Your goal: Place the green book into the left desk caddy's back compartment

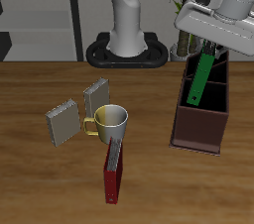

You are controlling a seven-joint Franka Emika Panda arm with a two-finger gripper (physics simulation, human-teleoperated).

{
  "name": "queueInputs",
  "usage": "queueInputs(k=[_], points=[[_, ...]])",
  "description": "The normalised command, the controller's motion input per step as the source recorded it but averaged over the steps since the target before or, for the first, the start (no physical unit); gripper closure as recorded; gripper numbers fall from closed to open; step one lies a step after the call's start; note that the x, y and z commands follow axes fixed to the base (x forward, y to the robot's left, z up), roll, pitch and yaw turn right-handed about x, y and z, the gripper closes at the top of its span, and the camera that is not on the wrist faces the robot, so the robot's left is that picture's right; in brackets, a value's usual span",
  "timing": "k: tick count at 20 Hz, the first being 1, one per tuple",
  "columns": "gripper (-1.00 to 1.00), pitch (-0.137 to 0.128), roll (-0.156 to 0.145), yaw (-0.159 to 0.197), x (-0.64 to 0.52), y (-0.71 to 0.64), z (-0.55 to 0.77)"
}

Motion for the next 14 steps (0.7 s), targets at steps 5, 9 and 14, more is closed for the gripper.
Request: queueInputs(k=[5, 9, 14], points=[[1.0, -0.042, 0.003, -0.001, -0.4, 0.17, 0.19], [1.0, -0.028, -0.03, -0.037, -0.49, 0.22, 0.13], [1.0, -0.024, -0.008, 0.007, -0.38, 0.19, 0.02]])
